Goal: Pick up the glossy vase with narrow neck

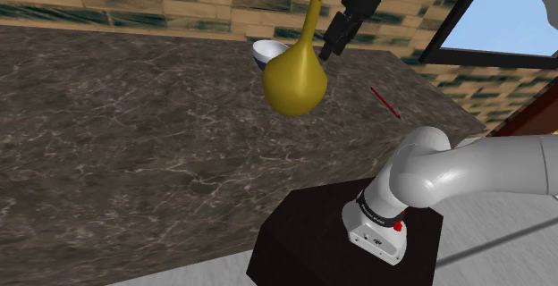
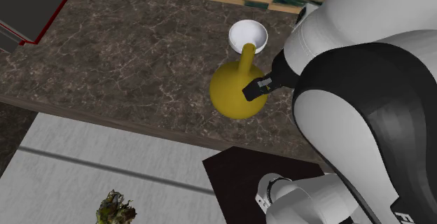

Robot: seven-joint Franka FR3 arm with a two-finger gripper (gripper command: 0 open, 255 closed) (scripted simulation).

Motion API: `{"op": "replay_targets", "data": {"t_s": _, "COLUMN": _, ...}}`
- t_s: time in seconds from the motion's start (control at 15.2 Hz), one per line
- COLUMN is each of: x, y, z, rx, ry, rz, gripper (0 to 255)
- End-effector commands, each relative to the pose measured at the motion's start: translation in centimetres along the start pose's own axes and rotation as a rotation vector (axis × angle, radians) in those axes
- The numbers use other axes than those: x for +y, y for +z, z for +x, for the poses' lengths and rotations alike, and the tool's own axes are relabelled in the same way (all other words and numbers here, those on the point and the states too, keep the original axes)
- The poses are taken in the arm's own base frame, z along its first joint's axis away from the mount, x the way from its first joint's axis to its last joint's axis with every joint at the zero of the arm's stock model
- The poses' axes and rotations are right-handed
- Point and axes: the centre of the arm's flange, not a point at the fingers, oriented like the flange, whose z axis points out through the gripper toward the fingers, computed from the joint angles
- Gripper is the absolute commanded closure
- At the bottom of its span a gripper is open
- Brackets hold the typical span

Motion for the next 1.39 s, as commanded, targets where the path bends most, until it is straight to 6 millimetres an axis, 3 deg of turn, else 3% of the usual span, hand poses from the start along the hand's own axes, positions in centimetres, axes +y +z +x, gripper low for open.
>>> {"op": "replay_targets", "data": {"t_s": 0.0, "x": 0.0, "y": 0.0, "z": 0.0, "rx": 0.0, "ry": 0.0, "rz": 0.0, "gripper": 0}}
{"op": "replay_targets", "data": {"t_s": 0.73, "x": -6.9, "y": -11.1, "z": 7.7, "rx": 0.02, "ry": 0.093, "rz": -0.15, "gripper": 0}}
{"op": "replay_targets", "data": {"t_s": 1.32, "x": -6.3, "y": -7.2, "z": 7.2, "rx": 0.02, "ry": 0.093, "rz": -0.15, "gripper": 0}}
